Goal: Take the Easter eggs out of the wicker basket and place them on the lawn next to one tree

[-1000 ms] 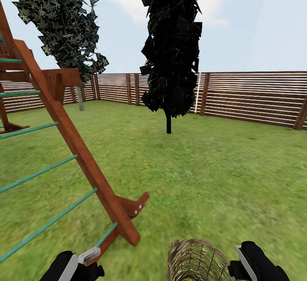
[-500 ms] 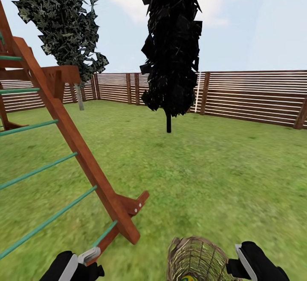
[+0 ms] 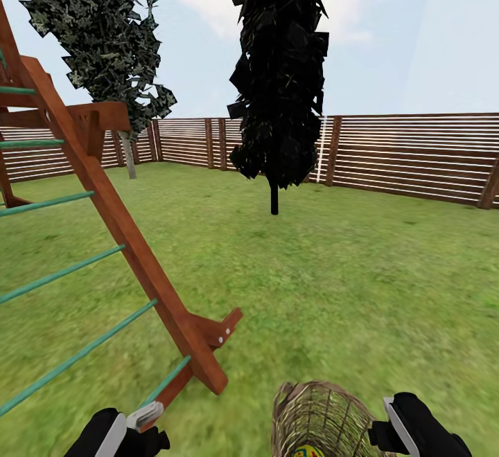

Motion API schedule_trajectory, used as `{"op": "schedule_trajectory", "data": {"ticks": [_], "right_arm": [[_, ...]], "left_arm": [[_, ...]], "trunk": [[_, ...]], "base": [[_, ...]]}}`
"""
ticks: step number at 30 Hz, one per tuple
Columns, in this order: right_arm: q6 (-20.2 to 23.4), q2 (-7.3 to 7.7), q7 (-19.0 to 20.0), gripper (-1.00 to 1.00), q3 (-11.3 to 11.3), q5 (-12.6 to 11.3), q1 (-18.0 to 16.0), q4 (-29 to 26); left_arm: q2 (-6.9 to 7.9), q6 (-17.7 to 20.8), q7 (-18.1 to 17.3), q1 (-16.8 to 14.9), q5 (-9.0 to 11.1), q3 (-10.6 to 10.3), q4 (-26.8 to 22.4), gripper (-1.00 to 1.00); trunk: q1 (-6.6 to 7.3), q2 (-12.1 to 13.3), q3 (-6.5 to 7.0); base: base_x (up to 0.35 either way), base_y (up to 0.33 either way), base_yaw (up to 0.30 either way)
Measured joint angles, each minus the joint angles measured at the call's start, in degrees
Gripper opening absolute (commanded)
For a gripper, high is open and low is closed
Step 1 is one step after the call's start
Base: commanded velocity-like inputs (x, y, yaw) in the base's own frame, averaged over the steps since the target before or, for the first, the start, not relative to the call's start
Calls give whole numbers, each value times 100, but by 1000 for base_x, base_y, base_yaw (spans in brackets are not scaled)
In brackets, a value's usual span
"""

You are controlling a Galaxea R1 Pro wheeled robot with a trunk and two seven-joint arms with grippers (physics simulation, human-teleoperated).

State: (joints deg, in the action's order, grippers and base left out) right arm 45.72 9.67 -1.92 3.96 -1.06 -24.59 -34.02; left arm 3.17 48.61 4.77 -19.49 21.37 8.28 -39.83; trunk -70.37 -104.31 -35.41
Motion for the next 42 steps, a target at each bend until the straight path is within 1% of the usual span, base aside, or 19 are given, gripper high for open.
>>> {"op": "schedule_trajectory", "data": {"ticks": [4, 11, 21, 34, 41, 42], "right_arm": [[0, 1, 0, 100, 0, 4, 0, 0], [0, -11, 0, 100, -9, 4, 0, 2], [0, -9, 0, 100, -5, 5, 0, 0], [0, 1, 0, 100, 0, -3, 0, 0], [0, -22, 0, 100, -8, 0, 0, 6], [0, -23, 0, 100, -5, 0, 0, 6]], "left_arm": [[0, 0, -3, 0, 12, 2, 0, 100], [0, 0, 0, 0, 8, 4, 0, 100], [-3, 0, -7, 0, 15, 4, 0, 100], [-29, 0, -2, 0, 8, 1, 0, 100], [-35, -1, -7, 0, 16, 7, 0, 100], [-35, -1, -8, 0, 16, 5, 0, 100]], "trunk": [[-1, 0, 0], [-2, 0, 0], [0, 0, 0], [-285, -520, -233], [-286, -521, -233], [-307, -560, -251]], "base": [[-67, 0, 0], [-237, 0, 0], [-17, 0, 0], [0, 0, 0], [0, 0, 0], [0, 0, 0]]}}
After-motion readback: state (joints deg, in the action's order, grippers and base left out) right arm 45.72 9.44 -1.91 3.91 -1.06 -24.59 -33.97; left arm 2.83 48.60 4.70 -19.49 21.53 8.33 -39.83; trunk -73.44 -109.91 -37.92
